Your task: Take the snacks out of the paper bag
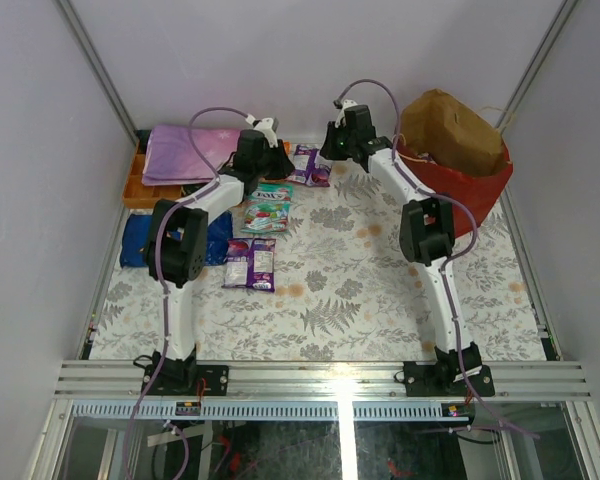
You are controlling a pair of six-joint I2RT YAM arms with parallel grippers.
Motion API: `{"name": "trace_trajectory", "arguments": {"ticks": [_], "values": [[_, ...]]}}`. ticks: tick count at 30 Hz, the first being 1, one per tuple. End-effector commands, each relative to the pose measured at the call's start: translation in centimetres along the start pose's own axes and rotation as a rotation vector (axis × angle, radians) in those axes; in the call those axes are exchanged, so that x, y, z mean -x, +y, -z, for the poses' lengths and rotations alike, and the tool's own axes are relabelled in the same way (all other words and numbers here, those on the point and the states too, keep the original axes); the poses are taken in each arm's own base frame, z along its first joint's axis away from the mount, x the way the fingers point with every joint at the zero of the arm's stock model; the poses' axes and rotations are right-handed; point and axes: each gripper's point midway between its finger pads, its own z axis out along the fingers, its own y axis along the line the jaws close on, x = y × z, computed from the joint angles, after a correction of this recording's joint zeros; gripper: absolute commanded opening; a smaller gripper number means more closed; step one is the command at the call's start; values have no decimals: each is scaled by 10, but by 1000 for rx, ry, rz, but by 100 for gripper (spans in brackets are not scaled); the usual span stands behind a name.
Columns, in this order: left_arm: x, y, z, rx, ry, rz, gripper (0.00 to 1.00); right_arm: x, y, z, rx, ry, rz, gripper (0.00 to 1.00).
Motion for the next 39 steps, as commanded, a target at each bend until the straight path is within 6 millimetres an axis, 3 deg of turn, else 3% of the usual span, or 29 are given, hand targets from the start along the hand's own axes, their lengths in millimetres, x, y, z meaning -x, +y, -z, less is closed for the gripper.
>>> {"name": "trace_trajectory", "arguments": {"ticks": [1,8,13,18,22,24,26,29,32,39], "values": [[26,-26,-4,-102,-76,-29,22,14,-7,-12,76,-21,-38,16],[31,-36,-24,-138,-48,-84,30,-30,-32,-42,105,59,-121,17],[33,-31,-32,-115,-37,-112,33,-50,-40,-45,84,100,-113,17],[37,-42,-50,-177,-52,-143,38,-31,-45,-19,55,50,-102,30],[24,-40,-82,-192,-34,-137,40,-7,-39,17,39,-42,-89,35],[22,-41,-94,-196,-31,-143,41,-5,-32,30,58,-54,-90,35],[18,-43,-103,-197,-35,-160,43,0,-23,40,86,-81,-93,31],[10,-42,-114,-186,-41,-198,46,-7,-18,40,114,-74,-109,18],[5,-36,-123,-163,-47,-217,48,-20,-15,27,129,-29,-119,5],[-7,-15,-136,-93,-35,-245,50,-35,0,-6,185,13,-155,0]]}}
